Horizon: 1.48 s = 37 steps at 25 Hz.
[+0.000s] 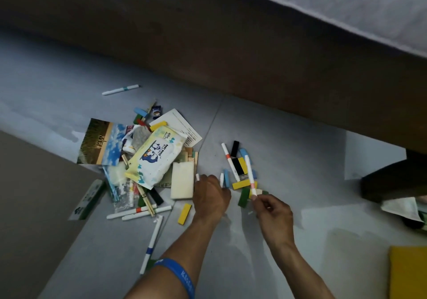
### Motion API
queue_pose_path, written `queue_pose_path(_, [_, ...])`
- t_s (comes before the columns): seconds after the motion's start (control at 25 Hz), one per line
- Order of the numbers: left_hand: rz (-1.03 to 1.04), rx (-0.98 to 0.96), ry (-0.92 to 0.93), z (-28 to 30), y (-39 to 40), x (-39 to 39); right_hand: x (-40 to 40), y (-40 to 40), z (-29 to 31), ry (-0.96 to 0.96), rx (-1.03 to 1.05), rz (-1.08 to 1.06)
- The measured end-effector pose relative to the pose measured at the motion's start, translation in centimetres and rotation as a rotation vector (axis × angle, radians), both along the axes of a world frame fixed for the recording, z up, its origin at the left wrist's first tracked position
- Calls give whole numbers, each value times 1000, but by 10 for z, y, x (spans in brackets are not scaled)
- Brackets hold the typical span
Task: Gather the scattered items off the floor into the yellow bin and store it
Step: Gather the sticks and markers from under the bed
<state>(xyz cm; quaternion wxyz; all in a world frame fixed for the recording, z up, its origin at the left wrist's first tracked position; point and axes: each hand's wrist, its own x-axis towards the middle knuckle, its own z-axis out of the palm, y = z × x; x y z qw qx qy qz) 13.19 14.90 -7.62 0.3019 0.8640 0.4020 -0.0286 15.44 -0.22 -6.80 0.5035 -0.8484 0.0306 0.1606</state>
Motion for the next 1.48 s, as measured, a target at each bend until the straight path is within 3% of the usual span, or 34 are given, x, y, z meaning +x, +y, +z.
queue_pose_path(0.08, [-27, 8, -41, 4, -1, -2, -3, -4, 3, 16, 33, -14])
queue_pose_path(0.16, [97, -133, -134, 8, 0, 0, -1, -1, 5, 2, 67, -4])
queue_pose_path(0.32, [690, -1026, -333, 22, -7, 7, 0, 30, 18, -50, 58, 152])
queue_pose_path(0.36, [691, -1089, -337, 24, -8, 5, -1, 35, 19, -57, 48, 221])
queue_pose_path(0.48, [692, -1003, -350, 20, 3, -5, 6, 46, 18, -59, 5, 314])
queue_pose_path(0.64, [838, -1030, -388, 17, 25, -29, 32, 70, -3, -330, -560, 376])
queue_pose_path(0.8, [754, -1019, -398, 17, 33, -45, 42, 80, -17, -331, -725, 443])
queue_pose_path(0.92, [701, -966, -364, 17, 29, -48, 39, 75, -5, -259, -709, 400])
queue_pose_path(1.0, [685, -944, -364, 19, 25, -45, 23, 76, 8, -244, -455, 381])
queue_pose_path(1.08, [673, -975, -393, 22, 20, -38, -1, 73, 18, -212, -155, 490])
queue_pose_path(1.16, [704, -969, -428, 24, 20, -34, -20, 68, 22, -186, -10, 615])
queue_pose_path(1.24, [768, -942, -463, 22, 27, -35, -21, 64, 12, -344, -106, 746])
queue_pose_path(1.32, [839, -948, -506, 21, 37, -40, -17, 66, -2, -508, -388, 933])
queue_pose_path(1.4, [874, -942, -497, 18, 43, -47, -13, 68, -16, -545, -588, 1035])
queue_pose_path(1.48, [810, -836, -439, 14, 47, -52, -13, 70, -23, -510, -617, 999])
